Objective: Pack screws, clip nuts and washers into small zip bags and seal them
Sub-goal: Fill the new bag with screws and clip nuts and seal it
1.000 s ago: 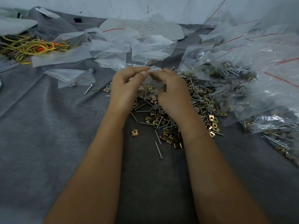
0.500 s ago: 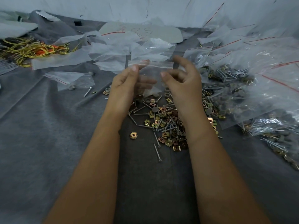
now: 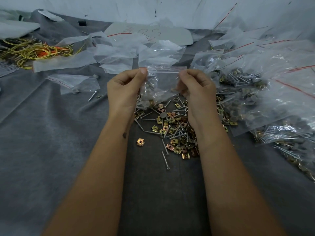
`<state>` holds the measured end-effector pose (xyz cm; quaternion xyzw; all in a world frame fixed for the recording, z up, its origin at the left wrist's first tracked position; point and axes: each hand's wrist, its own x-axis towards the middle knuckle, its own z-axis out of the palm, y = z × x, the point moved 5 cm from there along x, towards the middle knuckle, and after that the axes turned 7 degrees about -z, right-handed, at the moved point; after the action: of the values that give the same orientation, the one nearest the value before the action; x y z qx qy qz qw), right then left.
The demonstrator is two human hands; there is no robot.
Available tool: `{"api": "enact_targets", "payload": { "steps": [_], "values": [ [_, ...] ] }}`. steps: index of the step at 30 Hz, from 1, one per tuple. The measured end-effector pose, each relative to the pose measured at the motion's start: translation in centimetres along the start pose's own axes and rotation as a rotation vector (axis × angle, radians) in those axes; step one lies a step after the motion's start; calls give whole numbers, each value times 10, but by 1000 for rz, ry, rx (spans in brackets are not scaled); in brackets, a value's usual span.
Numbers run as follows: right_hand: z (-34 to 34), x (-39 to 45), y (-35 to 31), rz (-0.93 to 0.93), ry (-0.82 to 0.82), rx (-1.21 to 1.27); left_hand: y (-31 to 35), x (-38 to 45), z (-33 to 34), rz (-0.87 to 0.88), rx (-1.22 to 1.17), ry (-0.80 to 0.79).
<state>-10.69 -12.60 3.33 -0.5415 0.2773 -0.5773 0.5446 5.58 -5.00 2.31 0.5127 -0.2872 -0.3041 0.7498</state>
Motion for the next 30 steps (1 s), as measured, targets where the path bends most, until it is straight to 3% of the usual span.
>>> {"api": "enact_targets", "payload": {
  "steps": [7, 13, 24, 30],
  "values": [
    [-3, 1, 4, -18, 34, -4, -6, 3, -1, -40, -10, -4],
    [-1, -1, 9, 3, 10, -9, -6, 3, -5, 23, -34, 45],
    [1, 0, 9, 20, 24, 88, -6, -1, 5, -38, -59, -63],
    [6, -2, 10, 38, -20, 91, -5, -3, 9, 24, -17, -67]
  ]
}}
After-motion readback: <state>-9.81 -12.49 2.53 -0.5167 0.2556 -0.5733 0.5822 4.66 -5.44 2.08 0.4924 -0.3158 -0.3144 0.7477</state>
